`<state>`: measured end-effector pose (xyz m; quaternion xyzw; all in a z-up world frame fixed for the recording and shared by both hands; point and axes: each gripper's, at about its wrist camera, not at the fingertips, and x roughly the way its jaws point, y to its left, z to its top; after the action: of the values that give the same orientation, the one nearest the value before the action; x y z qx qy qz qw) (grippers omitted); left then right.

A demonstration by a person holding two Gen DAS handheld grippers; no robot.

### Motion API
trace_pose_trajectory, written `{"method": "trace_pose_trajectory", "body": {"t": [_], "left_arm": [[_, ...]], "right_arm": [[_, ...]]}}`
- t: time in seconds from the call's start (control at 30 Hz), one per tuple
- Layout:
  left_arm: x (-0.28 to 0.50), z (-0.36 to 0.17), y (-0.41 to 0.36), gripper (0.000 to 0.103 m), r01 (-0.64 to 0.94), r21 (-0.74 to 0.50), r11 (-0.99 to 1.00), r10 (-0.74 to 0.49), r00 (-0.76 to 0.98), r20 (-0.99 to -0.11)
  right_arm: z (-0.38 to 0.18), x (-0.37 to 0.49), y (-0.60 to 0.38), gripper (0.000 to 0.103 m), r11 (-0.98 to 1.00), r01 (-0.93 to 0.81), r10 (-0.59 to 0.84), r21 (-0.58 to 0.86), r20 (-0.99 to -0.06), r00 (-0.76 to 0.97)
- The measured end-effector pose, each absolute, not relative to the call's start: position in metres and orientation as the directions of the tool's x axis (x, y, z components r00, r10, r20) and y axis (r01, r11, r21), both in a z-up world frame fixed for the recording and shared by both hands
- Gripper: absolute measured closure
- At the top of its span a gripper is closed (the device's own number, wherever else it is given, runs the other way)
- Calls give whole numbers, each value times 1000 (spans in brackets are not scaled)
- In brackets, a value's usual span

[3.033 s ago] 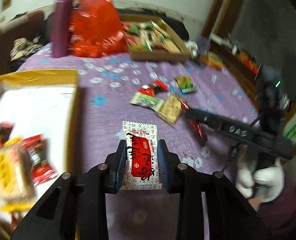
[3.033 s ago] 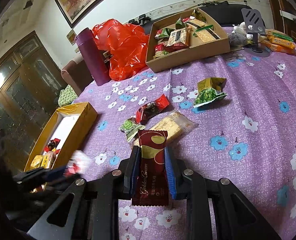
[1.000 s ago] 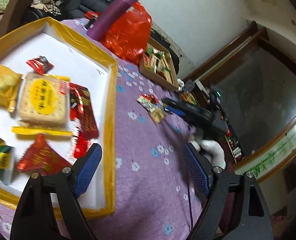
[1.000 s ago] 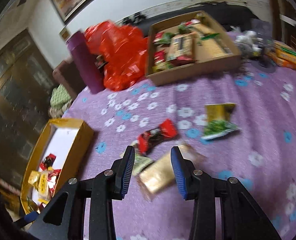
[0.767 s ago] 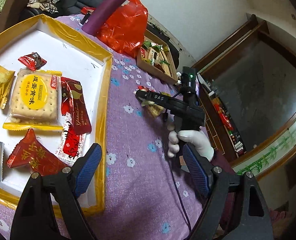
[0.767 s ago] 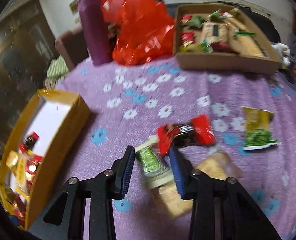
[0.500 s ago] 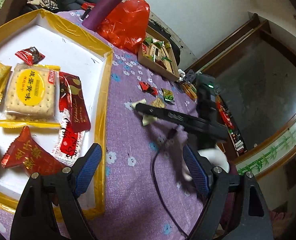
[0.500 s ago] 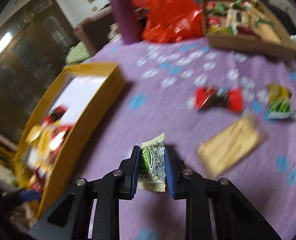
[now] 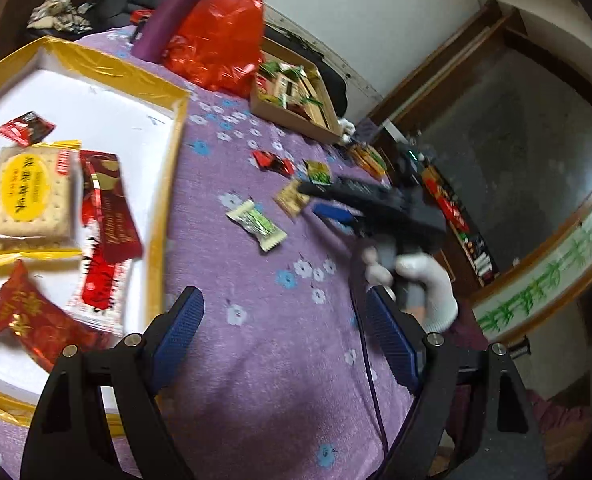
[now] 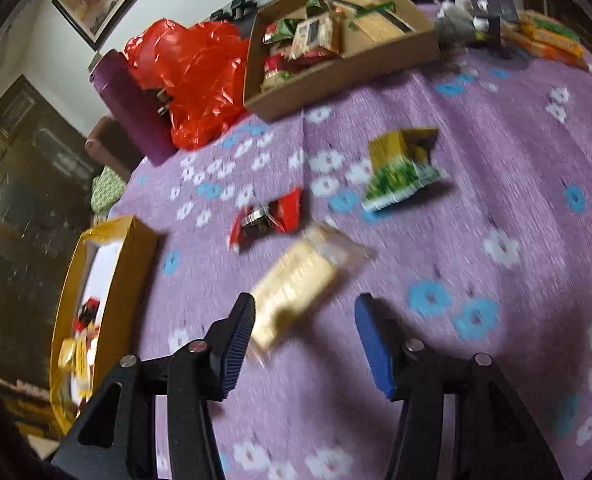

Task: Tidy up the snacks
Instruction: 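Grasp the cream bread pack with the right gripper while the left grasps the green-and-white candy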

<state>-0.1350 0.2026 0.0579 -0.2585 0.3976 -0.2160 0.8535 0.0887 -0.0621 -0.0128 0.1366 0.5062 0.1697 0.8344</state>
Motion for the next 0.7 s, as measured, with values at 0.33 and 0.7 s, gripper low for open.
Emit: {"method": "trace_pose_trajectory", "body": {"t": [0.33,0.7], "left_arm": [[-134,63,172,20,215,-553,805,-567,555,-609],[-87,54,132,20,203,-455,867,-491,498,-714]], "right_arm": [[-18,84,7,67,961,-276,161,5,-822,546],[-9,48,-54,69,942,-290,309,171,-781,543]]}}
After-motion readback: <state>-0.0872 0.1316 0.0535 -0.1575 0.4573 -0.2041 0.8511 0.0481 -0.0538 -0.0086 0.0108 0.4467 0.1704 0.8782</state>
